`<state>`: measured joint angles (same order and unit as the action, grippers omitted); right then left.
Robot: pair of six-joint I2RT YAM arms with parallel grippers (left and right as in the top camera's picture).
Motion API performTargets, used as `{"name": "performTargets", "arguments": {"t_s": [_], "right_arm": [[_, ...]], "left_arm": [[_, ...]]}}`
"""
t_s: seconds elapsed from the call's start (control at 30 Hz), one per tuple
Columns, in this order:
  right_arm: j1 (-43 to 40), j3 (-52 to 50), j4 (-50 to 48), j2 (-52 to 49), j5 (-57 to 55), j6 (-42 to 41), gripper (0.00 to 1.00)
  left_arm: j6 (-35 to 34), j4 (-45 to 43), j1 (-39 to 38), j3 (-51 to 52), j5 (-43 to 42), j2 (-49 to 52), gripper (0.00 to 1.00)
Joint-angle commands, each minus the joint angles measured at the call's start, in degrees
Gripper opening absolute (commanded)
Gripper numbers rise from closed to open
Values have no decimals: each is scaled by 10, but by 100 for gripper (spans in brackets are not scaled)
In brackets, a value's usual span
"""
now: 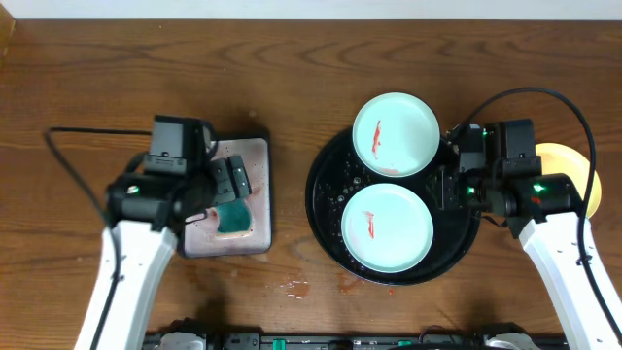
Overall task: Clean dirty plates on tray and stack at the side
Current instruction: 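Move right gripper to the lower pale green plate and grasp its rim, then dip the sponge in the soapy tray with the left gripper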
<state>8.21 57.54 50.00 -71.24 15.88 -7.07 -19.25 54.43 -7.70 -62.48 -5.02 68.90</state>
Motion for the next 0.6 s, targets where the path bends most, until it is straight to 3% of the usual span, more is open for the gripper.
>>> {"name": "performTargets", "arguments": {"t_s": [0.0, 0.07, 0.17, 0.33, 0.37, 0.43, 0.5, 0.57], "right_arm": [[4, 5, 5, 1, 16, 9, 32], [4, 5, 9, 1, 16, 8, 32], [4, 5, 17, 1, 16, 3, 33], [4, 5, 19, 1, 16, 3, 33], [4, 5, 19, 1, 16, 3, 32], [4, 5, 19, 1, 16, -1, 32], [4, 5, 21, 1, 16, -6, 32], [4, 5, 21, 1, 15, -6, 32]], "left_arm": [[-45, -31, 3, 73, 46, 62, 93], [-86, -51, 4, 92, 44, 98, 85], [-117, -71, 4, 101, 40, 155, 64], [-106, -105, 4, 102, 12, 254, 55], [-94, -114, 4, 102, -3, 273, 49], [-74, -129, 4, 102, -28, 304, 26], [-74, -134, 4, 102, -34, 322, 9], [-74, -134, 4, 102, -34, 325, 8]]}}
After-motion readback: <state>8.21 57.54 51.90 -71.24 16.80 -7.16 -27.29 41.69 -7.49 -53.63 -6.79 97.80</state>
